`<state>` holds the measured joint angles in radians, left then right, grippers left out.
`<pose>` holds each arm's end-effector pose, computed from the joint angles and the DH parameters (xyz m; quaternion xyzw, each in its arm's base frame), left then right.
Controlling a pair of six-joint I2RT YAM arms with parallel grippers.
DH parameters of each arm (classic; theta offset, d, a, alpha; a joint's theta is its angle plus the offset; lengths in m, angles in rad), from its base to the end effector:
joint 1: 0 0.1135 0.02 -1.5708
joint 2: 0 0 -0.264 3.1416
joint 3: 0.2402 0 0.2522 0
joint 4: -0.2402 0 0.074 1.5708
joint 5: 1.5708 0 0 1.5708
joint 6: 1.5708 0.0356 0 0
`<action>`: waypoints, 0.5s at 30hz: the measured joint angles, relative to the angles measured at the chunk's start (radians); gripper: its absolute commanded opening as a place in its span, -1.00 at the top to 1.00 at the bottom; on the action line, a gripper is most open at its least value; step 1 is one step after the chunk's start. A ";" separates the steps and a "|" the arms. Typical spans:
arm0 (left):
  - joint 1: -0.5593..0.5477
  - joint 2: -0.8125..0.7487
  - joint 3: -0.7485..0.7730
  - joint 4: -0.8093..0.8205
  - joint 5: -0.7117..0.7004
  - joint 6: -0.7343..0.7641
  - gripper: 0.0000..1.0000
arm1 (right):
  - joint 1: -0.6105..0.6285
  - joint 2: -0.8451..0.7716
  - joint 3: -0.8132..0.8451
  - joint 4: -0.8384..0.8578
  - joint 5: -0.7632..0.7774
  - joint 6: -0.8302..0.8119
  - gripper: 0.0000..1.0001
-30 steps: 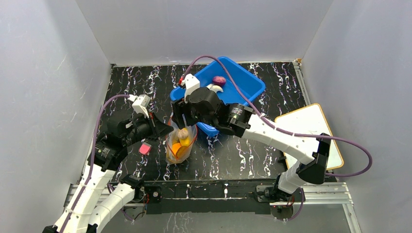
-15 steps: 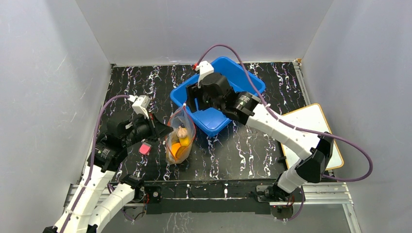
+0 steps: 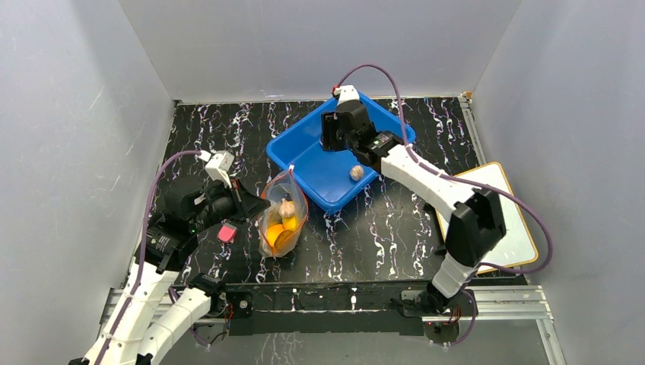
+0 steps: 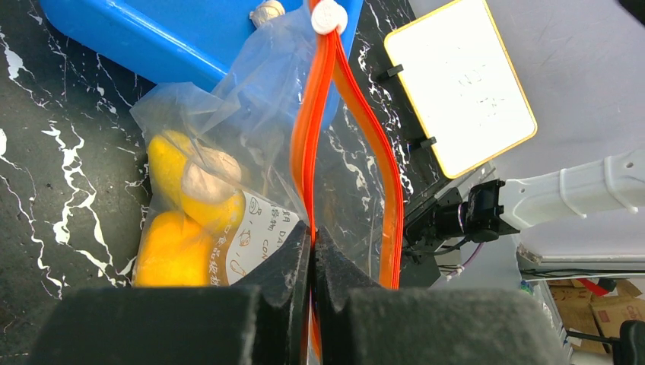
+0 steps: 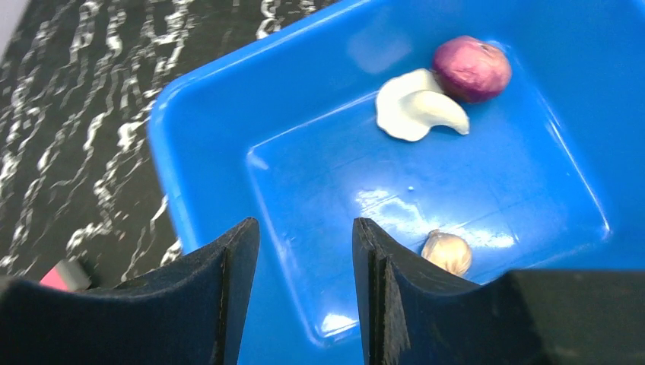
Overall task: Place the food in the zip-top bag and seal the zipper
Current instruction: Pick up the fake vegetable from the bin.
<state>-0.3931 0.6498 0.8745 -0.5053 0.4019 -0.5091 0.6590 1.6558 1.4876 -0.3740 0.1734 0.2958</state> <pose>0.1220 -0.0657 0.3567 0.0744 0.7886 -0.4004 0.4607 0.3100 0.2323 0.3384 -0.1147 0.8608 0.1582 0.4699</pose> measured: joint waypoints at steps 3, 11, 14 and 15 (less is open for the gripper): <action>0.000 -0.010 0.000 -0.001 0.000 0.000 1.00 | -0.020 0.062 0.000 0.035 0.038 0.023 -0.02; 0.000 -0.019 0.000 -0.009 0.002 0.000 1.00 | -0.075 0.302 0.070 0.060 0.154 0.196 -0.23; 0.000 -0.024 0.000 -0.014 0.002 0.000 1.00 | -0.087 0.363 0.102 0.056 0.207 0.269 -0.27; 0.000 -0.026 0.000 -0.016 0.003 0.000 1.00 | -0.092 0.383 0.116 0.053 0.225 0.292 -0.29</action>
<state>-0.3931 0.6243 0.8745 -0.5209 0.4046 -0.5087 0.5674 2.0392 1.6039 -0.3214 0.3988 0.5877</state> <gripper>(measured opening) 0.009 0.624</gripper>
